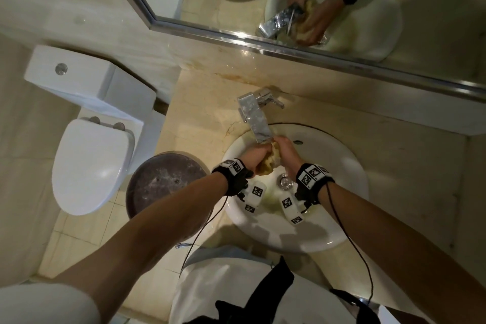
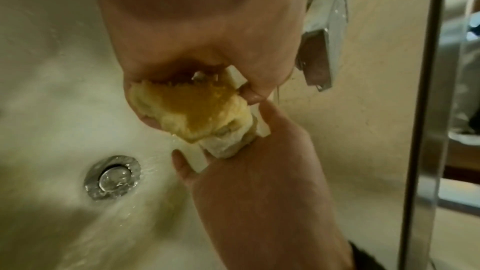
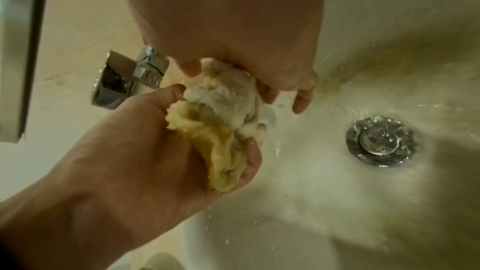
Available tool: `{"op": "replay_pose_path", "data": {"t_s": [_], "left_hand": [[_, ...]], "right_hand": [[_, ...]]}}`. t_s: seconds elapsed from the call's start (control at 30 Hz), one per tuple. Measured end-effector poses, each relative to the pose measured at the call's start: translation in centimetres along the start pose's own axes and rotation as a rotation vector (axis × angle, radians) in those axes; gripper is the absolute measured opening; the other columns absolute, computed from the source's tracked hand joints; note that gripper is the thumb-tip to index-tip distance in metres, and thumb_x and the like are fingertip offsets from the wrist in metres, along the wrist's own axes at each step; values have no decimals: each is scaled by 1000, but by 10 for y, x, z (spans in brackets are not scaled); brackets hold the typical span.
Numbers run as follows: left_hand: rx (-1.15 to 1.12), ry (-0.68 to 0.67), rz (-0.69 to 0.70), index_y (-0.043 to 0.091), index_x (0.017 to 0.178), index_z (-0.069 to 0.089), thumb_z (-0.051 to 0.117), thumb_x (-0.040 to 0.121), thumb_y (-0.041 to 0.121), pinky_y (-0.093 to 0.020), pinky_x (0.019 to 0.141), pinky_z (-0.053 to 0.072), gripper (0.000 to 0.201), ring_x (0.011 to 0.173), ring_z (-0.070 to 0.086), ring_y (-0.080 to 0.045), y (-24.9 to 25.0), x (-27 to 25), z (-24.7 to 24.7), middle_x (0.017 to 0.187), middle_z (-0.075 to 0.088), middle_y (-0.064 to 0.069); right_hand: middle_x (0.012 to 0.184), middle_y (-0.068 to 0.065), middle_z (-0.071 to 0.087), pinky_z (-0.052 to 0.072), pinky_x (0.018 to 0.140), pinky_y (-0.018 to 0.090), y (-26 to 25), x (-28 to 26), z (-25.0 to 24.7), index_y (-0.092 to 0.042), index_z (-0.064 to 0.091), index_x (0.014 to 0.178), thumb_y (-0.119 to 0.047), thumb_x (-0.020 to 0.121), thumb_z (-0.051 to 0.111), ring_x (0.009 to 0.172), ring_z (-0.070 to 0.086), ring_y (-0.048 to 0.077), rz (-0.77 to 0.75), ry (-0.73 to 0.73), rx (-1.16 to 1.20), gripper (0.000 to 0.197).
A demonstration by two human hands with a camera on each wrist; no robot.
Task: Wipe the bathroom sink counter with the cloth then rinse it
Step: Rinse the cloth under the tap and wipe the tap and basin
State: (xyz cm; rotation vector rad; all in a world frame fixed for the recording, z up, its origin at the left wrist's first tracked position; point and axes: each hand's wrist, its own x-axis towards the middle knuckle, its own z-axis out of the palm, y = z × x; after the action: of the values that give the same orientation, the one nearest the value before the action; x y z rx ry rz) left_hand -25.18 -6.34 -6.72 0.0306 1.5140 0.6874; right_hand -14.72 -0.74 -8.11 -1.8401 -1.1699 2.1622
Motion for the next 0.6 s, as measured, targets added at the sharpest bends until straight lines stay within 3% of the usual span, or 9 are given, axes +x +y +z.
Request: {"op": "replay_pose_path", "data": {"t_s": [0.07, 0.13, 0.2, 0.3, 0.43, 0.53, 0.6], "left_hand": [[90, 16, 49, 15, 90, 66, 64, 79, 24, -48, 81, 56, 14, 82, 67, -31, -4, 10, -1, 88, 69, -13], [185, 32, 99, 13, 88, 71, 73, 65, 24, -50, 85, 59, 25, 82, 72, -31, -11, 18, -1, 85, 74, -11], [260, 52, 131, 12, 91, 73, 79, 61, 24, -47, 84, 60, 33, 85, 74, -27, -12, 16, 2, 88, 76, -9], [240, 119, 231, 19, 92, 69, 85, 67, 20, -39, 84, 60, 29, 85, 74, -21, -12, 15, 4, 92, 75, -6], [228, 152, 333, 27, 91, 69, 89, 62, 33, -38, 85, 59, 36, 87, 73, -14, -14, 12, -1, 93, 75, 2], [231, 95, 332, 28, 94, 70, 87, 69, 34, -36, 88, 58, 31, 91, 73, -15, -14, 7, -6, 97, 76, 2], [206, 61, 261, 26, 100, 71, 83, 74, 40, -38, 91, 57, 32, 93, 72, -16, -14, 2, -8, 99, 76, 2]], "right_hand": [[122, 6, 66, 52, 92, 49, 4, -3, -8, -28, 58, 124, -62, 93, 42, 111, 61, 27, 164, -72, -6, 49], [120, 9, 68, 54, 92, 52, 12, -3, -17, -26, 63, 124, -67, 91, 45, 113, 62, 30, 316, -178, 66, 56], [122, 13, 69, 57, 90, 52, 18, 0, -21, -22, 66, 124, -72, 91, 45, 114, 65, 33, 398, -232, 134, 64], [122, 14, 71, 59, 84, 49, 22, 6, -18, -19, 68, 124, -74, 87, 47, 111, 69, 32, 396, -239, 141, 69], [130, 11, 67, 55, 92, 57, 23, 16, -16, -25, 71, 122, -78, 67, 62, 116, 65, 34, 344, -162, 119, 77], [126, 8, 67, 57, 88, 56, 10, 11, -12, -28, 70, 124, -89, 65, 58, 116, 63, 33, 338, -205, 97, 86], [128, 8, 64, 54, 90, 56, 5, 11, -9, -28, 65, 129, -94, 62, 54, 118, 60, 34, 357, -232, 56, 95]]}}
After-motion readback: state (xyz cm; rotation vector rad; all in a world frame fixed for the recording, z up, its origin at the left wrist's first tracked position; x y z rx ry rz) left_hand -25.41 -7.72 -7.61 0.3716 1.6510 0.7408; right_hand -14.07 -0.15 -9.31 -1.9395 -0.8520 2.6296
